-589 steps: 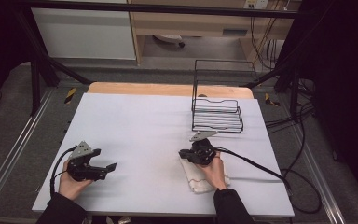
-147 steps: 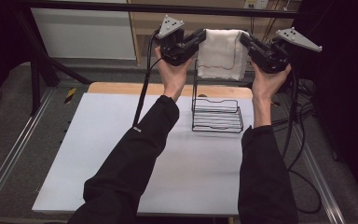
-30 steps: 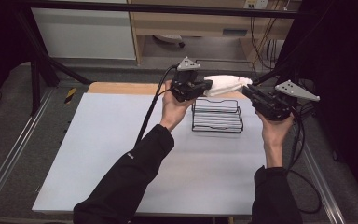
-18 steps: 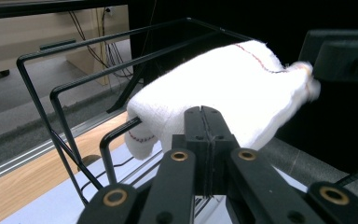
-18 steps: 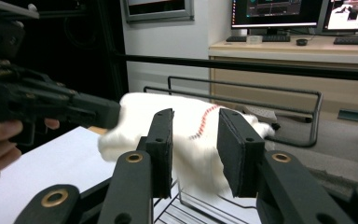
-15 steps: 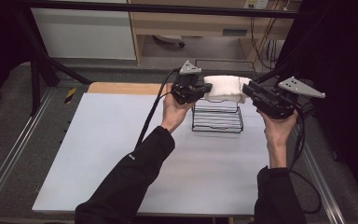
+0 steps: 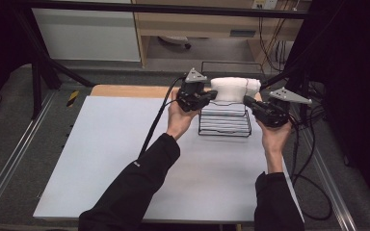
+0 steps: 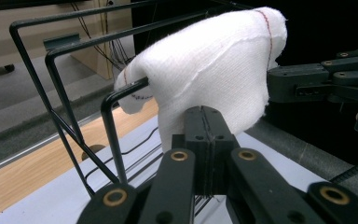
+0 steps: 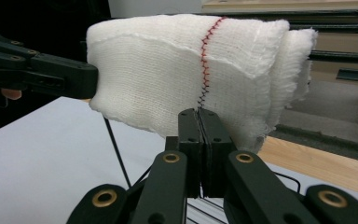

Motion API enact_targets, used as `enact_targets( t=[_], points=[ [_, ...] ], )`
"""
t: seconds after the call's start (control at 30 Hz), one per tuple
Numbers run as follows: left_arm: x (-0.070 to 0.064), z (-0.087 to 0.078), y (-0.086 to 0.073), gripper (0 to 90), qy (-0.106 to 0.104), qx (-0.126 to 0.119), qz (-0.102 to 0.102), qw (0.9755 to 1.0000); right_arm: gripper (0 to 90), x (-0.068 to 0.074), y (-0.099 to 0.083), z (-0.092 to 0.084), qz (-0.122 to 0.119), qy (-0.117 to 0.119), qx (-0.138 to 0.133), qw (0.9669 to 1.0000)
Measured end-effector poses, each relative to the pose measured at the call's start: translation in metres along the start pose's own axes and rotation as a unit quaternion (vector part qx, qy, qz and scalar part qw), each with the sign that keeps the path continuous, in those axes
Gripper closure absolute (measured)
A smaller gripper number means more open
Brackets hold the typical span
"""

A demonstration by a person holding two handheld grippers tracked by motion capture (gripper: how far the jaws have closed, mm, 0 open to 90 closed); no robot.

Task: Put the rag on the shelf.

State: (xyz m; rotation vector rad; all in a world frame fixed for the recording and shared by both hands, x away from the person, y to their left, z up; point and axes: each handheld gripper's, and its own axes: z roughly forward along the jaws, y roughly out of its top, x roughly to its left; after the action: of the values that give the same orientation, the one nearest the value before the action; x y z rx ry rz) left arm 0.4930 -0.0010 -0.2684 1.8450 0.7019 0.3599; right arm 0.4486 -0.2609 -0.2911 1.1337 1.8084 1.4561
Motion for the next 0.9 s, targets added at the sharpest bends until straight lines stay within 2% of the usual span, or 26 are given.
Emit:
enact_targets(
  t=[0.23,0.43,0.57,0.67,0.9],
  points=[
    [0.000,-0.001,-0.001,89.5,-0.003,0.000,0.000,1.0000,84.4,0.000,-0.001,0.000,0.000,0.000,-0.007,1.0000],
    [-0.003,-0.014,-0.004,82.5,-0.006,0.002,0.011,0.9999,70.7,0.006,0.001,-0.010,-0.010,0.018,-0.011,0.9997],
    [-0.002,-0.026,-0.010,71.5,-0.014,0.009,0.010,0.9998,60.4,0.011,0.002,-0.016,-0.001,0.035,-0.009,0.9993],
    [0.000,-0.035,-0.019,60.4,-0.014,0.021,0.010,0.9996,51.1,0.016,0.000,-0.019,-0.004,0.037,-0.003,0.9993],
    [0.011,-0.061,-0.051,38.3,-0.002,0.045,0.016,0.9988,30.2,0.027,-0.008,-0.022,-0.005,0.059,0.016,0.9981]
  ],
)
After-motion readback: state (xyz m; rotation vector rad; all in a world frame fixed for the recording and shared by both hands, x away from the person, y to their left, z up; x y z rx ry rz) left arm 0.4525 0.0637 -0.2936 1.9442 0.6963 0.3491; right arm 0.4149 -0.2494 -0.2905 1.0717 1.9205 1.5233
